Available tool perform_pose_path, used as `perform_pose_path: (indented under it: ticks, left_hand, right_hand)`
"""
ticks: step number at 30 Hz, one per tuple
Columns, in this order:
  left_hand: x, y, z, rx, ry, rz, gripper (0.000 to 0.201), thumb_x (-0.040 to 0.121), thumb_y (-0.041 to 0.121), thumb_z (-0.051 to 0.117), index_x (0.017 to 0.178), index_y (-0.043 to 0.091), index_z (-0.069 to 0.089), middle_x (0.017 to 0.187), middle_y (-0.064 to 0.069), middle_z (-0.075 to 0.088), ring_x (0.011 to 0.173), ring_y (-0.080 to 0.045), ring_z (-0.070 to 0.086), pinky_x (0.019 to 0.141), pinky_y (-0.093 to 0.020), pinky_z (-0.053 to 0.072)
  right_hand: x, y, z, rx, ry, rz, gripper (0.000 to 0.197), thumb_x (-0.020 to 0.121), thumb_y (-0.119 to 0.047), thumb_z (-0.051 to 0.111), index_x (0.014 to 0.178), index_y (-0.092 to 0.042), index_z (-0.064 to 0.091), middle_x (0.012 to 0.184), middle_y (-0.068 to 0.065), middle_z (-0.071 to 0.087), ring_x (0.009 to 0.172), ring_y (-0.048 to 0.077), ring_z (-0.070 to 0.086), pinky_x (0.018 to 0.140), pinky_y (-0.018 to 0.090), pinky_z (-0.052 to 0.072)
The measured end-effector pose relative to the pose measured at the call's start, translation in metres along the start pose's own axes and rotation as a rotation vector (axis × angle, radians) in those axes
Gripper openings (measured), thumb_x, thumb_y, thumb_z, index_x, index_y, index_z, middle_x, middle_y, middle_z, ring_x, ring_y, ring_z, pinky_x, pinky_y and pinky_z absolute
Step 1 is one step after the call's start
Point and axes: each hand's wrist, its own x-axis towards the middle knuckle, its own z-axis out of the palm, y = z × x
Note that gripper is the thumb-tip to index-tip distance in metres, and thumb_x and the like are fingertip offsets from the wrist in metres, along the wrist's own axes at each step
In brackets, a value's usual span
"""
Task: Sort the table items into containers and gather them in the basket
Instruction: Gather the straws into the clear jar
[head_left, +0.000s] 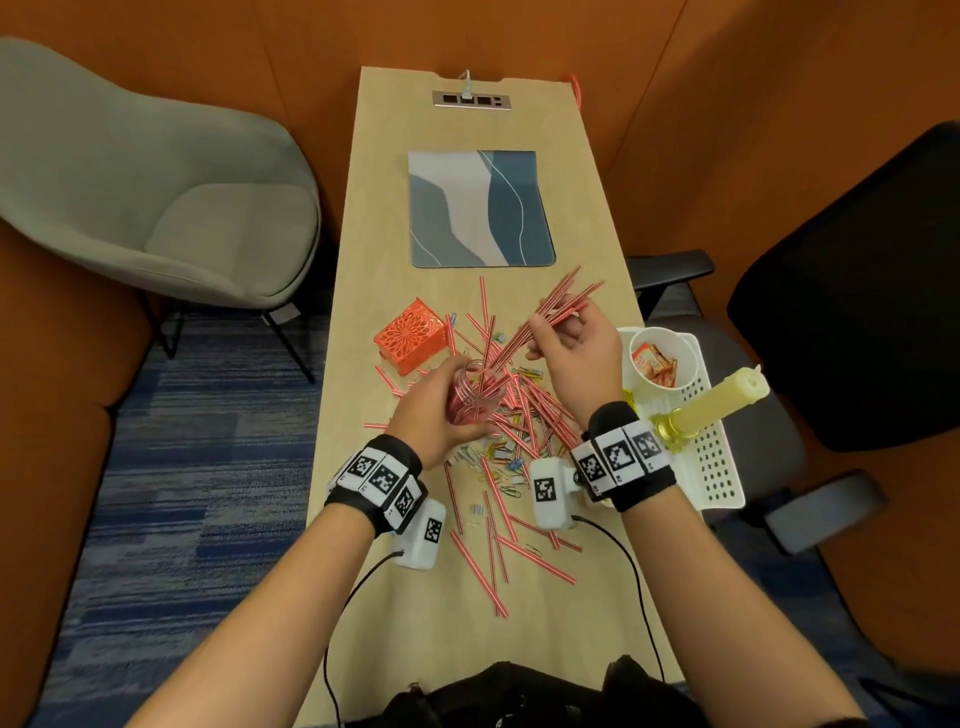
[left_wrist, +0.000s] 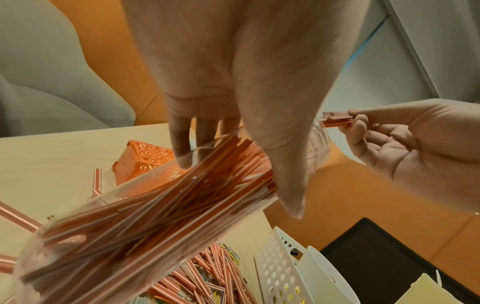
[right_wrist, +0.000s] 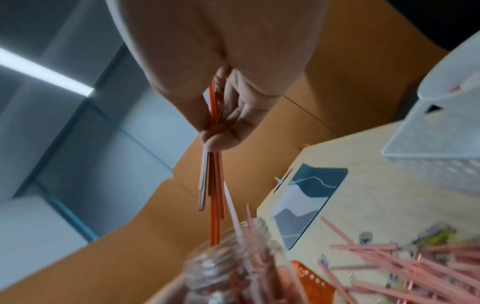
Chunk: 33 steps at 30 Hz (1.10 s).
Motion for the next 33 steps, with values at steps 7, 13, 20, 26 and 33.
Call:
perform_pose_path:
  ticks: [7, 13, 20, 26, 33]
  left_hand:
    - [0.004, 0.006, -0.001, 0.008, 0.008, 0.035, 0.090, 0.065, 0.036, 0.094, 0.141, 0.023, 0.047, 0.125, 0.001, 0.065, 0.109, -0.017, 0.063, 0.097, -0.033, 0.051]
    - [0.002, 0.000, -0.004, 0.034, -0.025, 0.059, 0.089, 0.062, 0.036, 0.095, 0.138, 0.025, 0.051, 0.129, 0.004, 0.062, 0.113, -0.014, 0.061, 0.102, -0.034, 0.049]
    - [0.006, 0.003, 0.000, 0.033, -0.053, 0.029, 0.082, 0.055, 0.036, 0.099, 0.127, 0.023, 0.061, 0.111, 0.009, 0.071, 0.098, -0.005, 0.067, 0.092, -0.023, 0.053]
    - [0.003, -0.001, 0.004, 0.100, -0.001, -0.023, 0.072, 0.056, 0.030, 0.098, 0.120, 0.019, 0.068, 0.092, 0.014, 0.065, 0.084, -0.007, 0.064, 0.069, 0.001, 0.040]
    - [0.001, 0.001, 0.008, 0.048, 0.124, -0.031, 0.062, 0.058, 0.041, 0.095, 0.112, 0.029, 0.067, 0.091, 0.018, 0.066, 0.080, 0.008, 0.060, 0.071, -0.006, 0.045]
  right_hand:
    - [-0.016, 0.015, 0.018, -0.254, -0.219, -0.086, 0.019, 0.082, -0.016, 0.076, 0.098, -0.013, 0.065, 0.086, 0.004, 0.072, 0.070, 0.021, 0.067, 0.067, 0.036, 0.059]
    - [-0.001, 0.011, 0.007, -0.205, -0.098, -0.141, 0.027, 0.085, -0.032, 0.075, 0.107, -0.020, 0.066, 0.091, 0.002, 0.066, 0.065, 0.011, 0.056, 0.061, 0.024, 0.049]
    - [0.010, 0.025, 0.017, -0.488, -0.121, -0.309, 0.016, 0.097, -0.021, 0.057, 0.096, -0.010, 0.070, 0.087, 0.001, 0.066, 0.081, 0.012, 0.059, 0.077, 0.032, 0.049]
    - [-0.014, 0.038, 0.024, -0.537, -0.225, -0.173, 0.019, 0.102, -0.033, 0.042, 0.095, -0.018, 0.051, 0.074, -0.005, 0.056, 0.068, 0.014, 0.054, 0.065, 0.038, 0.047]
    - [-0.003, 0.030, 0.007, -0.313, -0.054, -0.153, 0.009, 0.084, -0.011, 0.073, 0.084, -0.014, 0.065, 0.061, 0.013, 0.058, 0.054, 0.018, 0.048, 0.058, 0.026, 0.047]
